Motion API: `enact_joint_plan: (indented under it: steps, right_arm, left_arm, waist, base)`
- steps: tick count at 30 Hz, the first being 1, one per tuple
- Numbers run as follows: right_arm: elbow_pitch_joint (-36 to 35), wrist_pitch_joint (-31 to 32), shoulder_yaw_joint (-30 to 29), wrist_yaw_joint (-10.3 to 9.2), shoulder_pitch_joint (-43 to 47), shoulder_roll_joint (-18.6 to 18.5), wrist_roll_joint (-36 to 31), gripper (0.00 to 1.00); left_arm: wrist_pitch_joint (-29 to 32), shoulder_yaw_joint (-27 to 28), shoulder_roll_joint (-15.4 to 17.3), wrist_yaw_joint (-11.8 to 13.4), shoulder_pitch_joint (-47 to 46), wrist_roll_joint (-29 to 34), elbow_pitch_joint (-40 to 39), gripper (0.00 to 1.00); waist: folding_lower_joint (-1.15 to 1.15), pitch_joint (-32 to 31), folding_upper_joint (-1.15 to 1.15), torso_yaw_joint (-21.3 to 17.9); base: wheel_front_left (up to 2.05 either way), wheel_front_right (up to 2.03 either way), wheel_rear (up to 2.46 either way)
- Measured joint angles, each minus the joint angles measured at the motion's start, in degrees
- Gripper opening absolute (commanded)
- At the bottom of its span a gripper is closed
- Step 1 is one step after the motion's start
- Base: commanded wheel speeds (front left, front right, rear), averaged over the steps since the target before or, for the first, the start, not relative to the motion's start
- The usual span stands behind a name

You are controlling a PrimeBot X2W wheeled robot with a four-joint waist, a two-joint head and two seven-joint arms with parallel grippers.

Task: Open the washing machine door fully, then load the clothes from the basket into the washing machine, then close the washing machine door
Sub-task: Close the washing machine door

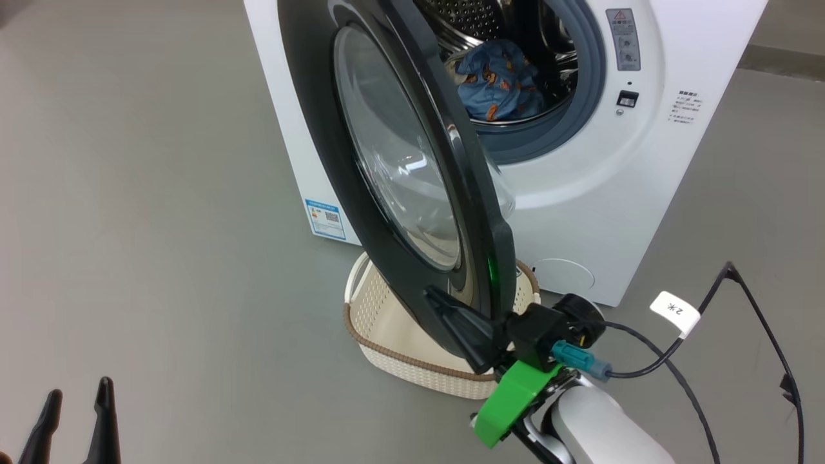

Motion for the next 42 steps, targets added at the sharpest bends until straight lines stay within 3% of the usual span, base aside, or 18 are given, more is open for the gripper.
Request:
enact_joint_plan:
  steps: [15, 29, 42]
  right_arm:
    - [5.00, 0.00, -7.22, 0.02, -3.69, 0.18, -3.09, 0.00]
    - [-1.49, 0.00, -24.21, 0.02, -8.25, 0.16, -10.35, 0.00]
    - [-5.02, 0.00, -32.99, 0.08, -16.94, 0.10, -16.03, 0.00]
  left_arm:
    - [0.00, -0.15, 2.04, 0.00, -2.13, -4.23, 0.01, 1.00]
    - [0.00, -0.92, 6.69, 0.00, -5.56, -10.14, -0.30, 1.00]
    - [0.00, -1.12, 8.09, 0.00, -10.29, -14.69, -1.86, 1.00]
  waist:
    - [0.00, 5.34, 0.00, 1.23]
    - [0.00, 13.90, 0.00, 1.65]
    - [0.00, 22.76, 0.00, 1.48]
  base:
    - [0.00, 0.00, 0.00]
    - [0.00, 0.00, 0.00]
    - [0.00, 0.00, 0.00]
